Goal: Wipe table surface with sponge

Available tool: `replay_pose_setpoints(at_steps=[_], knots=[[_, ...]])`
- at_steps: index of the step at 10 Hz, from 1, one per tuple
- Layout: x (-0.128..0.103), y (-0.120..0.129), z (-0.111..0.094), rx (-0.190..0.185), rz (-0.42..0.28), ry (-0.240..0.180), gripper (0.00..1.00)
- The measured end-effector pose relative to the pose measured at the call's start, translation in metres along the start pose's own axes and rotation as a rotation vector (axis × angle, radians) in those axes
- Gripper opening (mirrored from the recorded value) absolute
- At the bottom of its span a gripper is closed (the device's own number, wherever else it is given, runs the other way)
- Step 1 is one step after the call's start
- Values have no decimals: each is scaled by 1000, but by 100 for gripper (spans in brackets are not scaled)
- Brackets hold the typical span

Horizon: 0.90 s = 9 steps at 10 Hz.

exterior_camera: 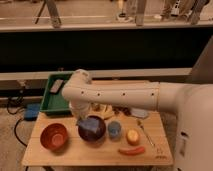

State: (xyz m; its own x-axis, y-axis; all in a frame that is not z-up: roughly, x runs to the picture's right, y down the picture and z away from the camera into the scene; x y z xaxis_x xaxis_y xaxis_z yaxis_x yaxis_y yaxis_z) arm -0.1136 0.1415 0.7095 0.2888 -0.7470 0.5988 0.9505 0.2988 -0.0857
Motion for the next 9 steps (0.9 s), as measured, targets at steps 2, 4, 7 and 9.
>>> replay_pose_setpoints(at_steps=[2, 4, 7, 9], knots=[[-7, 37, -11, -15, 106, -17, 0], [-27, 73, -17, -26, 230, -32, 0], [-58, 120, 2, -37, 386, -53, 0], [-75, 138, 22, -41, 451, -72, 0]])
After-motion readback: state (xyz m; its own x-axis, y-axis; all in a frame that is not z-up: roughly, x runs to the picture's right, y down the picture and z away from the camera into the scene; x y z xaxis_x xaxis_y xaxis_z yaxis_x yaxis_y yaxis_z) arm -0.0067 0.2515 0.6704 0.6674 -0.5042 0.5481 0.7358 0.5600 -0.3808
